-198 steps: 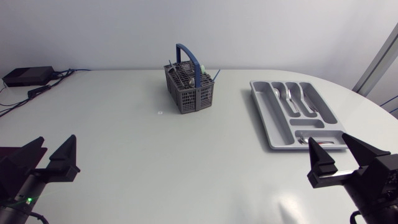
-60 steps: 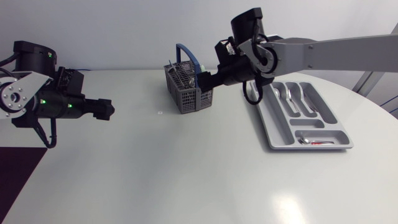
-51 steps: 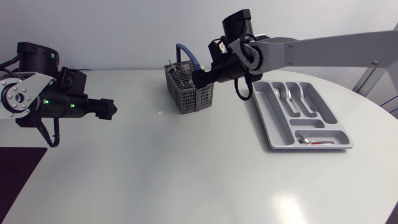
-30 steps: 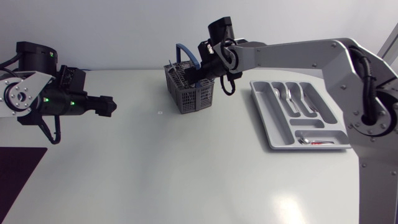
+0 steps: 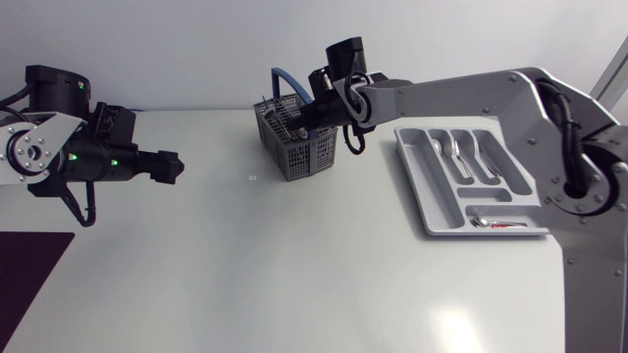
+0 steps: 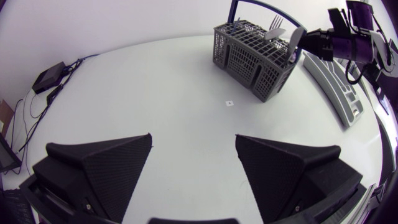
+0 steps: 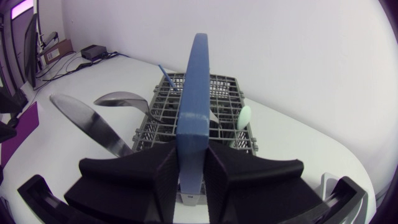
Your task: Unload the cutlery basket into the drawer organizer.
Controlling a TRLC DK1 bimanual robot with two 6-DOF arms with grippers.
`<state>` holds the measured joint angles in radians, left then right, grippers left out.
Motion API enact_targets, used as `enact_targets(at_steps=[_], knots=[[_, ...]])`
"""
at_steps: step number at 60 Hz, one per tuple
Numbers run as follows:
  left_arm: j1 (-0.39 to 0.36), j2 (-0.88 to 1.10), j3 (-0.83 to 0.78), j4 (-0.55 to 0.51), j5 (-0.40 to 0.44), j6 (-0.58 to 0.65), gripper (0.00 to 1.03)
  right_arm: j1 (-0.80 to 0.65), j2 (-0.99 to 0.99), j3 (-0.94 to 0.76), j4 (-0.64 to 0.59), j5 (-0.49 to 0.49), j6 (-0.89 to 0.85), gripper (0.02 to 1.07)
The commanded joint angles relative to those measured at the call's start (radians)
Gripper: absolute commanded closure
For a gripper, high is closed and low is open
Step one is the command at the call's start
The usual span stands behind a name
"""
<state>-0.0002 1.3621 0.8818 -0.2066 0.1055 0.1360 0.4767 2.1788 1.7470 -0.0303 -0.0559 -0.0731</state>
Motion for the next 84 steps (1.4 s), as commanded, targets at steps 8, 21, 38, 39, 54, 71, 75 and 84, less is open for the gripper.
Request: enact_targets(at_steps=[8,21,38,39,54,71,75,84], knots=[[-0.003,-0.023,-0.010,0.013,0.013,0.024,0.11,0.016,-0.212,-0.267,-0.006,-0.048,-0.062,0.96],[-0.026,-0.031,-0.026,0.016,0.013,0.027,0.11,0.016,-0.547,-0.695,0.058,-0.108,-0.099,0.96],[-0.083,-0.001,-0.026,0.016,0.046,0.025,0.11,0.063,-0.950,-1.012,0.018,-0.117,-0.136,0.55],[-0.089,0.012,-0.020,0.016,0.049,0.025,0.11,0.065,-0.962,-1.011,0.009,-0.117,-0.136,0.41],[-0.132,0.150,0.103,-0.042,0.065,0.096,0.11,0.097,-1.232,-1.031,-0.174,-0.119,-0.111,0.14],[-0.139,0.296,0.250,-0.050,0.214,0.086,0.49,0.030,-1.453,-1.170,-0.316,-0.124,-0.120,0.77],[-0.144,0.354,0.289,-0.047,0.218,0.071,0.61,-0.010,-1.473,-1.202,-0.327,-0.153,-0.128,0.92],[-0.193,0.488,0.376,-0.034,0.234,0.059,0.67,-0.118,-1.435,-1.233,-0.326,-0.237,-0.151,1.00]])
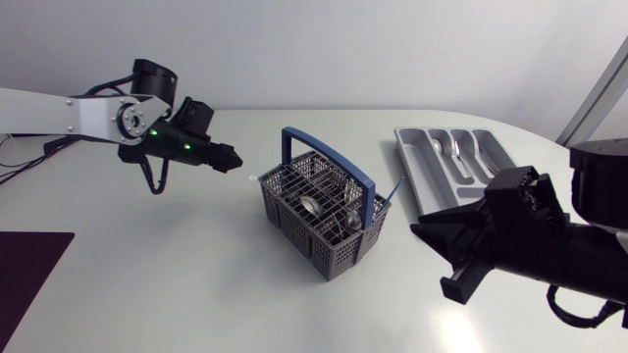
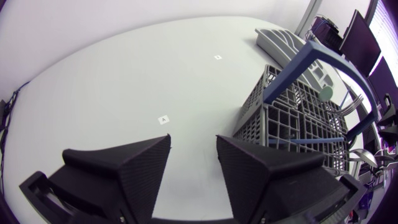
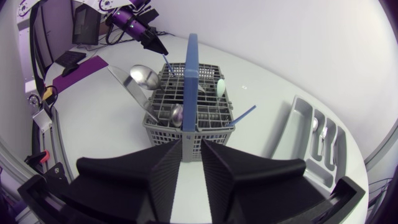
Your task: Unload the cutlery basket into the drawer organizer.
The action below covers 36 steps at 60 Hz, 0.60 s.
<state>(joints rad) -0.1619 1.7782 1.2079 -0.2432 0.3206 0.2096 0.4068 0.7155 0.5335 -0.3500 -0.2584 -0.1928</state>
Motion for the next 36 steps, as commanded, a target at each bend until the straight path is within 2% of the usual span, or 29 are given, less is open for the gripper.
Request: enact_targets(at_steps=[1,15,25,36], knots=[[-0.039,0.081,0.058,0.002,0.018,-0.015,0.67,-0.054,0.039,-0.020,-0.001,-0.041,-0.033,1.00],[-0.090,0.164,0.131,-0.001,0.018,-0.013,0.67,-0.057,0.323,0.006,0.138,-0.071,-0.054,1.00],[-0.096,0.168,0.116,-0.002,0.025,-0.003,0.67,-0.077,0.489,0.052,0.241,-0.088,-0.054,1.00],[-0.085,0.145,0.085,-0.002,0.038,0.008,0.67,-0.077,0.605,0.099,0.298,-0.104,-0.046,1.00]])
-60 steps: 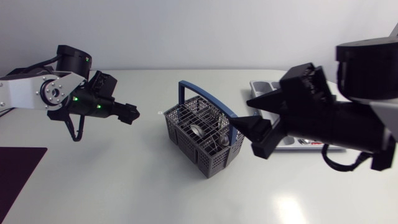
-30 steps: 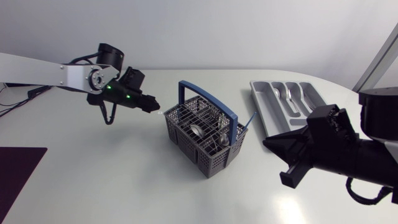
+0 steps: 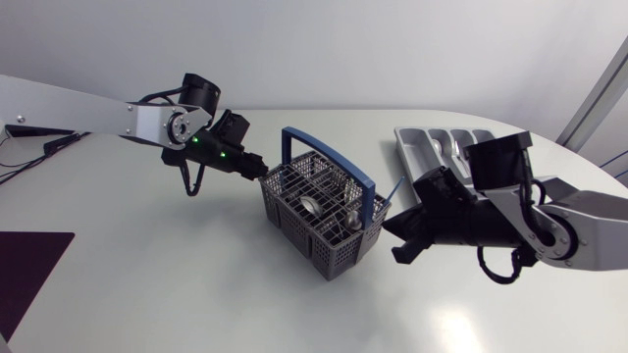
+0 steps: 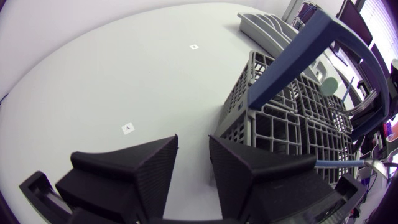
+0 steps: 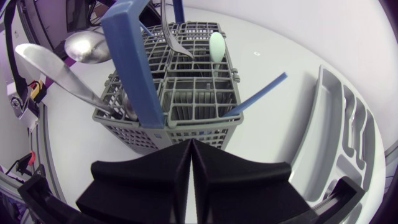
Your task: Unload the cutlery basket into the drawer organizer.
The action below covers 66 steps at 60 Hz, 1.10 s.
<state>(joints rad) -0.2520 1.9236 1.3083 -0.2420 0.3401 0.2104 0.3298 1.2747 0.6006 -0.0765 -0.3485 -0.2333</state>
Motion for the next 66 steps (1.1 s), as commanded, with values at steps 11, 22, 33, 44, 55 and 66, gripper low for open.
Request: enact_targets(at_steps=[11,22,33,44,55,66], knots=[[-0.003,-0.008,-0.058,-0.006,0.028,0.030,0.67,0.012,0.109,0.073,0.057,-0.004,-0.001,1.00],[-0.018,-0.044,-0.106,-0.013,0.050,0.052,0.67,0.011,0.157,0.099,0.084,-0.004,0.000,1.00],[-0.023,-0.101,-0.162,-0.014,0.059,0.064,0.67,0.029,0.184,0.154,0.096,0.006,0.009,1.00],[-0.018,-0.173,-0.238,-0.014,0.065,0.075,0.67,0.063,0.247,0.238,0.090,0.017,0.011,1.00],[0.000,-0.242,-0.302,-0.013,0.065,0.086,0.67,0.091,0.304,0.301,0.092,0.016,0.011,1.00],[0.037,-0.301,-0.356,-0.013,0.068,0.098,0.67,0.120,0.373,0.395,0.086,0.019,0.019,1.00]])
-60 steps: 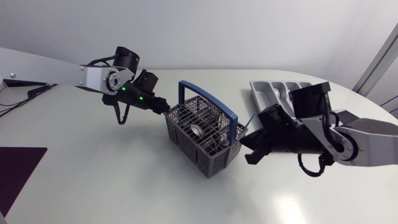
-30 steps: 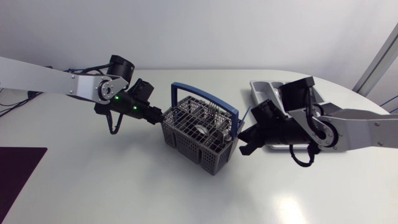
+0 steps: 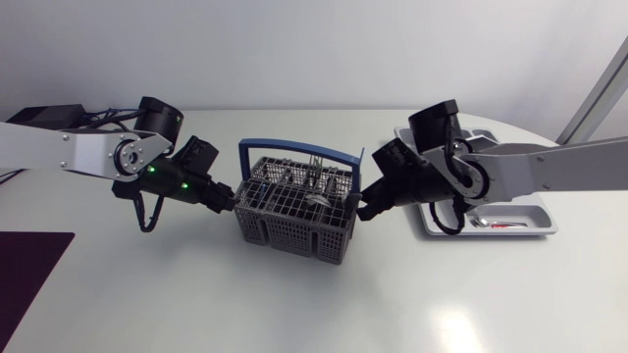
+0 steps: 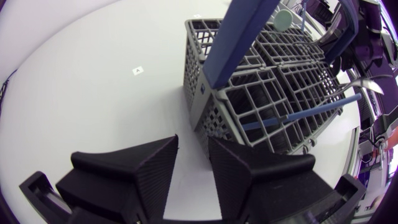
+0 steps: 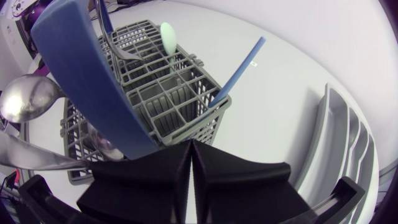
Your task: Unload the cutlery basket into the drawer organizer.
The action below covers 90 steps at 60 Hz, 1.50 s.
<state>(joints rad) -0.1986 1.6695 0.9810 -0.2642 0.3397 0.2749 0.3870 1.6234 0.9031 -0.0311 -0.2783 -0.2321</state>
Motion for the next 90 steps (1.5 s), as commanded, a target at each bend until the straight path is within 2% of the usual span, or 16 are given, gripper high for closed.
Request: enact_targets(at_steps=[1,18,48,50,54,56,58,60,70,80,90], knots=[[-0.013,-0.050,-0.031,0.010,0.068,0.037,0.67,0.066,0.030,0.099,0.040,-0.050,0.017,1.00],[0.018,-0.117,-0.085,0.011,0.079,0.044,0.67,0.090,0.087,0.181,0.025,-0.029,0.017,1.00],[0.016,-0.073,-0.016,0.040,0.079,0.029,0.66,0.056,0.036,0.054,0.036,-0.018,-0.015,0.97],[0.016,-0.071,-0.016,0.045,0.079,0.027,0.66,0.056,0.032,0.045,0.036,-0.010,-0.019,0.87],[0.014,-0.071,-0.018,0.046,0.079,0.029,0.66,0.056,0.018,0.017,0.036,-0.004,-0.033,0.52],[0.014,-0.073,-0.019,0.046,0.079,0.030,0.66,0.056,0.009,0.003,0.037,-0.004,-0.042,0.39],[0.014,-0.074,-0.021,0.046,0.078,0.030,0.66,0.056,0.000,-0.013,0.039,-0.004,-0.050,0.26],[0.016,-0.077,-0.024,0.048,0.078,0.030,0.66,0.052,-0.011,-0.032,0.046,-0.002,-0.058,0.18],[0.019,-0.108,-0.047,0.048,0.078,0.038,0.66,0.015,-0.089,-0.132,0.088,0.001,-0.093,0.12],[0.014,-0.142,-0.077,0.054,0.078,0.038,0.66,-0.025,-0.197,-0.201,0.091,-0.001,-0.119,0.11],[0.005,-0.149,-0.081,0.054,0.078,0.037,0.66,-0.054,-0.220,-0.201,0.085,-0.007,-0.125,0.11]])
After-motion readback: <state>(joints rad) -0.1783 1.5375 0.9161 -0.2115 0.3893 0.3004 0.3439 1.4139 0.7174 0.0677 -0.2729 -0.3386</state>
